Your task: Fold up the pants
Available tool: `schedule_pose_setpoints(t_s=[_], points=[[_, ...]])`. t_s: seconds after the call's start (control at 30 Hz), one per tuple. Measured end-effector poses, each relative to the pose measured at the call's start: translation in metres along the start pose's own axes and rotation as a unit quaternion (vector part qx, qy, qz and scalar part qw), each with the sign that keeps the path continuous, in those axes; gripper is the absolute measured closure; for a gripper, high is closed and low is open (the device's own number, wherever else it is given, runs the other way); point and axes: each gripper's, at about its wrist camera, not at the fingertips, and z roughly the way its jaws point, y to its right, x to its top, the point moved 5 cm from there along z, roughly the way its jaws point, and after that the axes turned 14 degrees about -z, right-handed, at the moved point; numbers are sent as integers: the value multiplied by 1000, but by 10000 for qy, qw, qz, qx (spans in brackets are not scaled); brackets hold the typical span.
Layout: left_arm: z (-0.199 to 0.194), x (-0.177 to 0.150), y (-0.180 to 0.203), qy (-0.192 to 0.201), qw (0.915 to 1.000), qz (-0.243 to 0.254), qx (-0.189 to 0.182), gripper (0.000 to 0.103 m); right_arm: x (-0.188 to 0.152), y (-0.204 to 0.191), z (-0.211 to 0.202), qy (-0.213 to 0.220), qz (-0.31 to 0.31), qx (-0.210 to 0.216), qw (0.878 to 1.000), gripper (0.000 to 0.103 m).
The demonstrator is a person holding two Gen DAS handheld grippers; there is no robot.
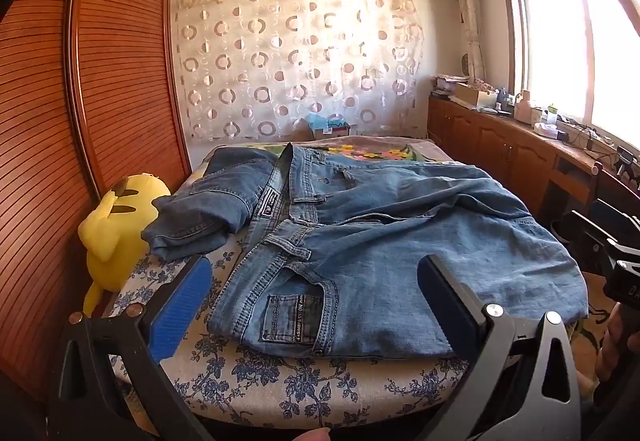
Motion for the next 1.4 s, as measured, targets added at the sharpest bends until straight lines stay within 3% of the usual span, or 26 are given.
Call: schedule_pose_setpoints(t_s=[1.4], points=[[-7, 8, -6, 90, 10000, -11, 25, 0, 0, -1, -2, 6, -30, 21, 10000, 0]])
